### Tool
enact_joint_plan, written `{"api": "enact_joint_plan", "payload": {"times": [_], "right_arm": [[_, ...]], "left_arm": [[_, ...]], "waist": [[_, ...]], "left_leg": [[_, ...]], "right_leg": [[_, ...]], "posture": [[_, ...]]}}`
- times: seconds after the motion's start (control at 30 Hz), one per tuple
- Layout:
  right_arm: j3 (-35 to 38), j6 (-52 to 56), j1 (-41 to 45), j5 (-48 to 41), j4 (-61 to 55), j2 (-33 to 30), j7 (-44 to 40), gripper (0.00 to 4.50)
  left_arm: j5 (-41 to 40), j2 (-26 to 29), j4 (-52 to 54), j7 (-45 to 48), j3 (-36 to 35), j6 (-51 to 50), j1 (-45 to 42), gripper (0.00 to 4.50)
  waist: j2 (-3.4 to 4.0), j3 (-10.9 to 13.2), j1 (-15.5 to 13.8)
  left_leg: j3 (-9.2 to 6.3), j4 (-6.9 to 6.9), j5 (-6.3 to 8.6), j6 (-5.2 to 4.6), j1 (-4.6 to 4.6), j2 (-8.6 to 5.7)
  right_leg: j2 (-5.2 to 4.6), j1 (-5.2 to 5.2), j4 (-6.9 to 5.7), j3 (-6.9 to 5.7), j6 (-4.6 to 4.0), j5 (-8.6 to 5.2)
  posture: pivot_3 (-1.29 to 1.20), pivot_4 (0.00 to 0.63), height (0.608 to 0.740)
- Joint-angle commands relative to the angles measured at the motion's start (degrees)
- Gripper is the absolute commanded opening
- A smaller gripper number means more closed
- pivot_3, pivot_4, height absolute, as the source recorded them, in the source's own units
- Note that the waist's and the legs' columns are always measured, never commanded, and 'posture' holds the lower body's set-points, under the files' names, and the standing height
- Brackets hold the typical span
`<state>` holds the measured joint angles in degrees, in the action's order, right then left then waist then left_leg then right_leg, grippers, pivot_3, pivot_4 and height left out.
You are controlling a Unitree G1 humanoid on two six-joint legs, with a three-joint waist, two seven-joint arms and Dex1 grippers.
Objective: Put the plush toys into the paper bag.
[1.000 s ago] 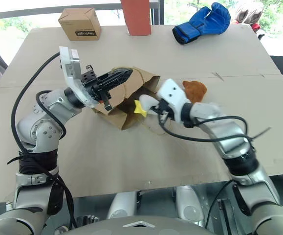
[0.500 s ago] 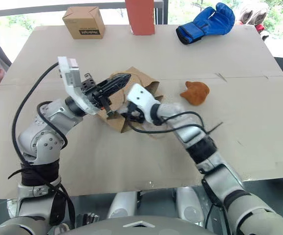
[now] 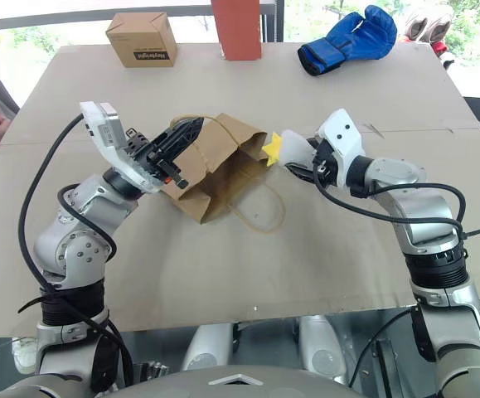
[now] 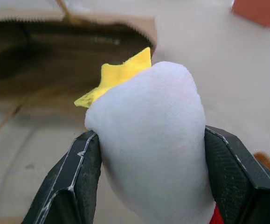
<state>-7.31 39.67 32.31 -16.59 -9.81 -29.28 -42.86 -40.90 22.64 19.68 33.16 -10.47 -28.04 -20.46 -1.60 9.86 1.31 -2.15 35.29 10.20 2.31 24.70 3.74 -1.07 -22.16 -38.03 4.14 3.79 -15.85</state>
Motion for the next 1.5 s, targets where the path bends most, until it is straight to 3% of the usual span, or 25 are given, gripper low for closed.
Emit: {"api": "enact_joint_plan", "payload": {"times": [0.03,0.2,0.3,0.43,0.53,0.57,0.6,0.87,1.03,1.2,1.5], "right_arm": [[-0.2,-2.0,1.0,-0.1,-0.6,0.2,-0.9,2.98],[-7.4,-2.5,1.5,-0.2,-3.5,3.7,-3.6,2.98],[-14.4,-6.4,5.8,5.0,3.7,11.5,-0.7,2.98],[-17.8,-13.0,12.8,8.1,19.7,22.6,0.5,2.98],[-18.4,-19.0,15.7,9.6,28.9,26.2,-1.7,3.78],[-18.2,-20.8,16.0,10.4,30.3,26.6,-1.4,4.23],[-17.9,-22.4,16.1,11.2,31.0,26.6,-0.9,4.47],[-14.6,-20.4,8.4,10.7,19.0,19.7,-2.7,4.47],[-7.2,-10.4,0.6,3.0,0.3,11.2,-4.9,4.47],[-1.6,-4.2,-2.2,0.5,-6.7,4.4,-3.7,4.47],[-12.5,-10.4,0.7,8.8,3.5,11.1,-0.4,4.47]], "left_arm": [[0.1,-0.5,1.2,0.0,-0.5,2.3,-1.0,0.0],[0.5,-1.4,-0.7,1.3,0.2,4.1,-1.0,0.0],[-0.4,-2.3,0.3,2.2,2.0,3.6,-1.7,0.0],[-1.6,-3.3,1.9,1.9,3.3,2.5,-2.0,0.0],[-1.9,-3.4,2.9,1.3,3.4,2.0,-1.4,0.0],[-1.9,-3.4,3.2,0.9,3.2,1.9,-1.1,0.0],[-2.0,-3.3,3.5,0.5,2.9,1.8,-0.8,0.0],[-3.3,-4.2,3.7,-3.5,0.3,1.2,0.9,0.0],[-4.3,-4.1,3.4,-4.6,-0.9,0.8,2.0,0.0],[-5.3,-4.3,2.9,-5.6,-1.3,0.3,1.0,0.0],[-5.7,-4.4,2.3,-5.3,-0.3,-0.5,-0.5,0.0]], "waist": [[0.0,0.0,0.0],[0.0,0.0,0.1],[0.0,0.0,0.9],[0.01,0.0,1.0],[-0.01,0.0,0.7],[-0.01,0.0,0.5],[-0.01,0.0,0.3],[0.0,0.0,0.2],[0.02,0.0,0.3],[0.01,0.0,0.4],[0.02,0.0,1.1]], "left_leg": [[0.0,0.0,0.0,0.0,0.01,0.0],[0.0,0.0,0.0,0.0,0.01,0.0],[-0.02,0.0,0.0,0.0,-0.01,0.0],[-0.03,0.04,-0.02,0.02,-0.01,0.0],[-0.03,0.04,-0.02,0.02,-0.01,0.0],[-0.08,0.03,-0.01,0.02,0.01,0.0],[-0.07,0.03,0.0,0.02,0.03,0.0],[-0.08,0.01,0.0,0.02,0.02,0.0],[-0.07,0.01,0.0,0.02,0.04,0.0],[-0.06,0.04,-0.01,0.02,-0.01,0.0],[-0.06,0.02,-0.01,0.01,-0.02,0.0]], "right_leg": [[0.0,0.0,0.0,0.0,0.0,0.0],[0.0,0.0,0.01,0.0,0.0,0.0],[0.02,0.0,-0.02,-0.01,0.0,0.0],[0.02,0.0,-0.06,-0.01,0.02,0.01],[0.02,0.0,-0.06,-0.01,0.01,0.02],[0.0,0.02,-0.04,-0.08,0.01,0.02],[-0.01,0.02,0.0,-0.08,0.01,0.02],[-0.01,0.01,-0.04,-0.09,0.01,0.01],[-0.01,0.01,-0.04,-0.07,0.0,0.01],[-0.01,0.03,-0.04,-0.06,0.01,0.01],[0.03,0.02,-0.04,-0.02,0.01,0.01]], "posture": [[0.0,0.15,0.74],[0.0,0.15,0.74],[0.0,0.15,0.74],[0.0,0.15,0.74],[0.0,0.15,0.74],[0.0,0.15,0.74],[0.0,0.15,0.74],[0.0,0.15,0.74],[0.0,0.15,0.74],[0.0,0.15,0.74],[0.0,0.15,0.74]]}}
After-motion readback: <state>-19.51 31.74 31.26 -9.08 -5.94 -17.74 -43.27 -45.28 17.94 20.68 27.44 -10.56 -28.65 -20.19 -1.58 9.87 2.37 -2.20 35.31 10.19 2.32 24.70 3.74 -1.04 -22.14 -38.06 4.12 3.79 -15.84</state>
